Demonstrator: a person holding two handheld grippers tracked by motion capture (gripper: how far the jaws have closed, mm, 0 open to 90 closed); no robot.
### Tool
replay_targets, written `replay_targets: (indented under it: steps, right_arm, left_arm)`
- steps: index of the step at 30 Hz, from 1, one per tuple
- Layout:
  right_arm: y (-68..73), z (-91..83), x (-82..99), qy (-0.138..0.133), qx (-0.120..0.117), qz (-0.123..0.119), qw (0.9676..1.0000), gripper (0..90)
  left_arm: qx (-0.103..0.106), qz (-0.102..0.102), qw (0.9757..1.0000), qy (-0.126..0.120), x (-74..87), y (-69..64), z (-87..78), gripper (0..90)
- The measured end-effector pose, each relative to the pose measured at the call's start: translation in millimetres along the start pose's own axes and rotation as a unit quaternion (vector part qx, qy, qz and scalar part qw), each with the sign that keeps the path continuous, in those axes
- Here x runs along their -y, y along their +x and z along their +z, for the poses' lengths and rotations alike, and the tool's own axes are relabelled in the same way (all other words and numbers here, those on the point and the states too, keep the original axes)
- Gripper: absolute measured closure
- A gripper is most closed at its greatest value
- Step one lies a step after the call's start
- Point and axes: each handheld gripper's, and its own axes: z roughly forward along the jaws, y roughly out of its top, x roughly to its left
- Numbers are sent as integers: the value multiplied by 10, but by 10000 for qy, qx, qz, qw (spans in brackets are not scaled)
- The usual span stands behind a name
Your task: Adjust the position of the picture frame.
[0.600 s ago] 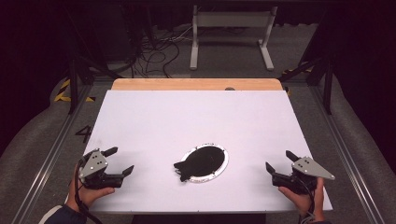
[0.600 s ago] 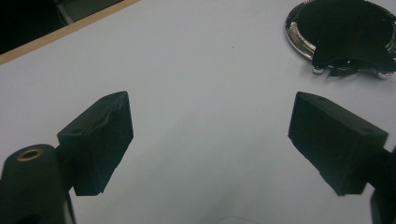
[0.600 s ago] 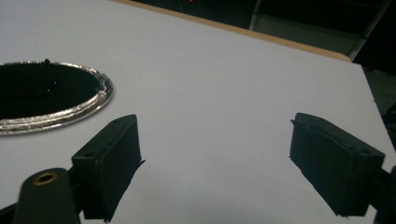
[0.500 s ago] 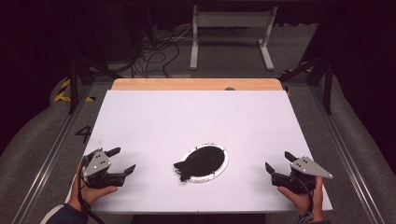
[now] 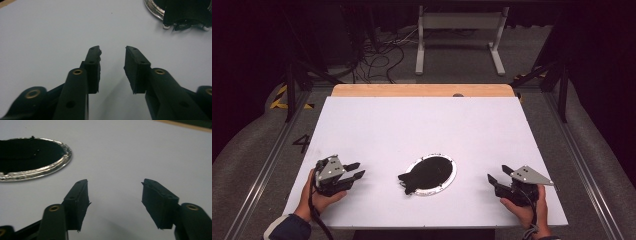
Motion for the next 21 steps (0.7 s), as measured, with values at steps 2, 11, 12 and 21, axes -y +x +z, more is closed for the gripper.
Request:
replay_targets:
  steps: [2,11,12,21]
  right_arm:
    - [65,46,-16,108,-297,308,9990,514]
    - [677,338,-79,679,-924,-498,9922,822]
    - [732,352,-84,683,-960,-605,9912,841]
    - [1059,473,-113,794,-1237,-909,9850,894]
  left_arm:
    - [145,202,9996,101,-110,-89,127,738]
    - [584,334,9976,144,-446,-178,559,820]
    - [638,314,9973,169,-466,-180,607,825]
    - [827,316,9951,449,-579,-253,882,850]
